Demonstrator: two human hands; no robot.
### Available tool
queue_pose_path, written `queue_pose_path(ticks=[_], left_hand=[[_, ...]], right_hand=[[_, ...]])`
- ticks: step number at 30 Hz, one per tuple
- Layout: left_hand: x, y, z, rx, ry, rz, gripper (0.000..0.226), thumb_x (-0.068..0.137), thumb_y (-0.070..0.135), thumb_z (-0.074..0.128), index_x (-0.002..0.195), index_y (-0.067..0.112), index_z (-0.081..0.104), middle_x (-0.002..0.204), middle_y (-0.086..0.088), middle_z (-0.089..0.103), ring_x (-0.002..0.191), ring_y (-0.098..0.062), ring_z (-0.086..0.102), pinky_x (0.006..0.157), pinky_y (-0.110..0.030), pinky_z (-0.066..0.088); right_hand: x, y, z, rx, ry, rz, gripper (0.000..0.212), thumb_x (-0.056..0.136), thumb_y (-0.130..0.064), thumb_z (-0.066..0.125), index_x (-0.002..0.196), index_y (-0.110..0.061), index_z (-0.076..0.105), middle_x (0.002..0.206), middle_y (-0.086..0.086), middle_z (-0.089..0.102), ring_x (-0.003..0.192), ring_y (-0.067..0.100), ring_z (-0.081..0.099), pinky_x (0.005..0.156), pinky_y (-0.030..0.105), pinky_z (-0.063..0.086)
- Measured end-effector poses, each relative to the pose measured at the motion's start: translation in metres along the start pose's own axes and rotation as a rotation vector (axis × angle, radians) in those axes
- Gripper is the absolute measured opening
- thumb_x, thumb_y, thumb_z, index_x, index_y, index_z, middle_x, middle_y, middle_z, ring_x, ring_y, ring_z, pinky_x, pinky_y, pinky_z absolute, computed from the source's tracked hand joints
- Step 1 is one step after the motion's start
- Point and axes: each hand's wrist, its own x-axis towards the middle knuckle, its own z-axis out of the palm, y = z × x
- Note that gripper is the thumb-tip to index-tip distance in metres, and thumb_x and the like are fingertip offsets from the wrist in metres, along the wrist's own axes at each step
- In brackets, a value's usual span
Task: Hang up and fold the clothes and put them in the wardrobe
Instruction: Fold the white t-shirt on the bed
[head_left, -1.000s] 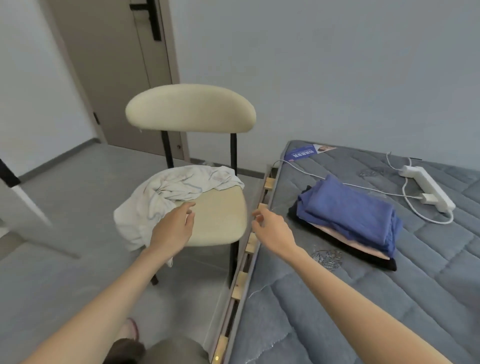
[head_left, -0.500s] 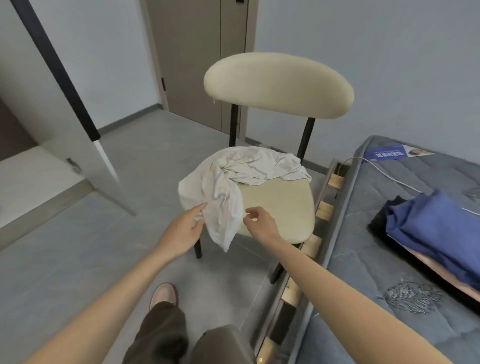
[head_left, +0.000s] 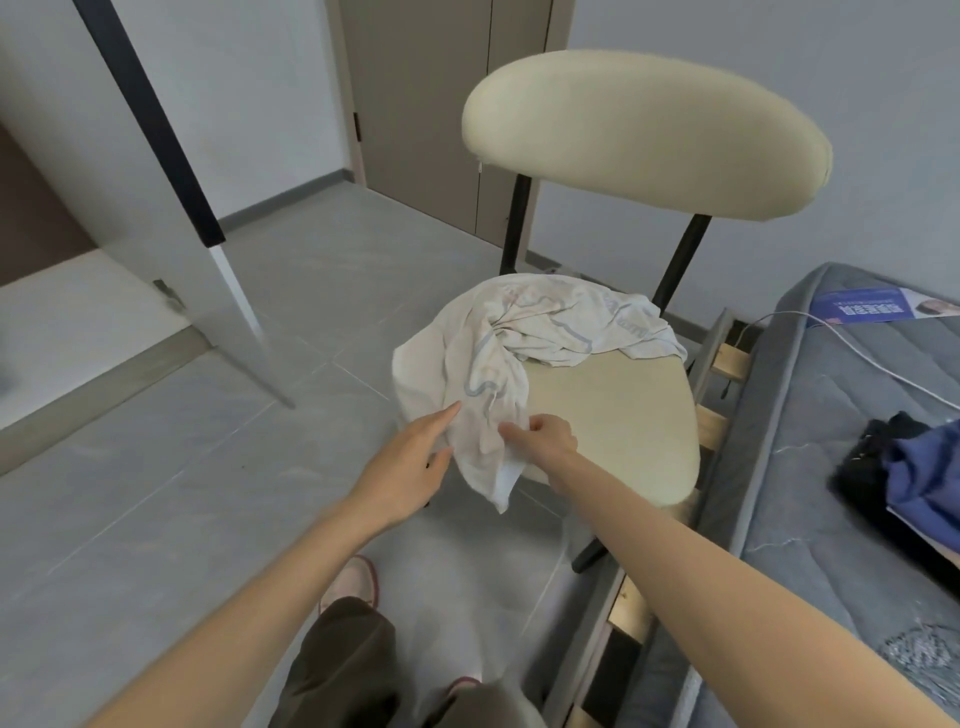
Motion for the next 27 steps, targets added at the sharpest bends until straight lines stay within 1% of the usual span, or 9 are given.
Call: queue_pose_path(ticks=[2,5,11,14,17,19,21,24,27], left_hand=[[-0.005,0.005,-0.004,0.024,-0.021,0.024,0.059,0.099,0.018,0.045,0.152,0.027,0.019,0.156,0.006,0.027,0.139,-0.011,0.03,0.109,-0.022,0.028],[-0.014,0.019,-0.013,0.061,-0.019,0.05,0.068,0.098,0.02,0.048,0.153,0.031,0.01,0.16,0.007,0.014,0.146,-0.012,0.017,0.117,-0.034,0.024],[-0.029,0.076,-0.032,-0.027,0.122,0.15,0.091,0.091,0.021,0.061,0.149,0.042,-0.006,0.16,0.013,-0.003,0.147,-0.008,0.0,0.115,-0.042,0.027],[-0.036,0.115,-0.043,-0.125,0.216,0.22,0.084,0.089,0.038,0.061,0.146,0.054,0.001,0.159,0.013,0.003,0.147,-0.006,0.001,0.111,-0.038,0.024],[-0.044,0.154,-0.054,-0.192,0.288,0.343,0.065,0.09,0.045,0.057,0.142,0.056,0.02,0.154,0.009,0.022,0.143,-0.006,0.017,0.109,-0.033,0.028],[-0.05,0.18,-0.058,-0.203,0.31,0.418,0.05,0.089,0.048,0.052,0.135,0.052,0.033,0.143,0.014,0.037,0.131,0.006,0.031,0.102,-0.028,0.037],[-0.06,0.209,-0.063,-0.227,0.314,0.45,0.034,0.087,0.057,0.044,0.121,0.052,0.044,0.126,0.019,0.049,0.112,0.016,0.041,0.088,-0.018,0.04],[-0.072,0.244,-0.069,-0.29,0.324,0.466,0.027,0.094,0.052,0.044,0.092,0.029,0.059,0.087,0.01,0.063,0.08,-0.006,0.056,0.07,-0.03,0.045],[-0.086,0.273,-0.076,-0.363,0.31,0.475,0.034,0.1,0.034,0.045,0.067,0.029,0.054,0.059,0.013,0.049,0.058,-0.005,0.041,0.058,-0.028,0.031]], right_hand=[[-0.013,-0.011,-0.01,0.1,-0.058,-0.091,0.021,0.091,-0.029,0.061,0.08,-0.017,0.049,0.081,-0.003,0.048,0.072,0.012,0.047,0.058,0.023,0.035],[-0.043,-0.039,-0.034,0.189,-0.069,-0.274,0.016,0.093,-0.026,0.06,0.096,-0.012,0.053,0.089,-0.002,0.054,0.08,0.013,0.051,0.064,0.023,0.038],[-0.116,-0.104,-0.099,0.24,0.041,-0.505,0.016,0.093,-0.033,0.06,0.092,-0.017,0.057,0.089,-0.004,0.059,0.076,0.007,0.055,0.062,0.019,0.043],[-0.157,-0.122,-0.135,0.249,0.116,-0.56,0.014,0.09,-0.037,0.063,0.091,-0.024,0.059,0.089,-0.006,0.064,0.077,0.006,0.061,0.06,0.018,0.048],[-0.2,-0.131,-0.167,0.317,0.147,-0.577,0.022,0.086,-0.04,0.068,0.092,-0.019,0.064,0.088,-0.003,0.069,0.08,0.012,0.066,0.065,0.026,0.054],[-0.228,-0.134,-0.187,0.357,0.167,-0.587,0.025,0.085,-0.041,0.07,0.086,-0.017,0.064,0.073,-0.009,0.066,0.067,0.008,0.063,0.057,0.022,0.049],[-0.255,-0.137,-0.208,0.413,0.163,-0.59,0.031,0.085,-0.04,0.07,0.092,-0.011,0.065,0.074,-0.005,0.065,0.068,0.011,0.063,0.06,0.026,0.05],[-0.291,-0.136,-0.24,0.562,0.166,-0.564,0.042,0.087,-0.037,0.069,0.11,-0.003,0.064,0.094,0.007,0.069,0.081,0.017,0.068,0.071,0.031,0.055],[-0.324,-0.131,-0.267,0.784,0.172,-0.518,0.037,0.087,-0.035,0.07,0.109,-0.006,0.064,0.098,0.009,0.07,0.085,0.022,0.068,0.072,0.032,0.056]])
